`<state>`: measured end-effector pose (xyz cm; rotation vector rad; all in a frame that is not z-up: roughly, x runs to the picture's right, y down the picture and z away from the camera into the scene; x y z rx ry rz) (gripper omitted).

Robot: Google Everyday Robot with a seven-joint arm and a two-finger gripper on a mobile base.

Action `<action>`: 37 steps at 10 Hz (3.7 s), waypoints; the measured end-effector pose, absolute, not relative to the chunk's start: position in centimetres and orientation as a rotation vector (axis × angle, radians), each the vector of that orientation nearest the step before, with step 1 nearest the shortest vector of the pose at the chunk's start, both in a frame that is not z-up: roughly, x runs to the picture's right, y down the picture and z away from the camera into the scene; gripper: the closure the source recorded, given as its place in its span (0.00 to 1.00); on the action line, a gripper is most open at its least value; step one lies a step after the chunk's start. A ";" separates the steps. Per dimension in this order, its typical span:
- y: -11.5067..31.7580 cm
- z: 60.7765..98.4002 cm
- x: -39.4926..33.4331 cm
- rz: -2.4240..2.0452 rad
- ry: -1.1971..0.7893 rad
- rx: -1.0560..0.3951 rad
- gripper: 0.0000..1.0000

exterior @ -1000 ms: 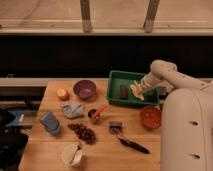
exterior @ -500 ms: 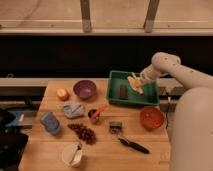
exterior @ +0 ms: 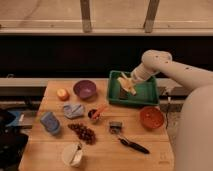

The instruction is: Place banana in table surface

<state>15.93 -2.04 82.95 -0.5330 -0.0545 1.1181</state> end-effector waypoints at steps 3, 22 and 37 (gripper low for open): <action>1.4 80.3 14.8 1.063 -0.014 -0.584 1.00; 9.4 78.9 14.9 0.994 -0.005 -0.901 1.00; 14.6 82.6 11.5 0.854 -0.034 -1.053 0.33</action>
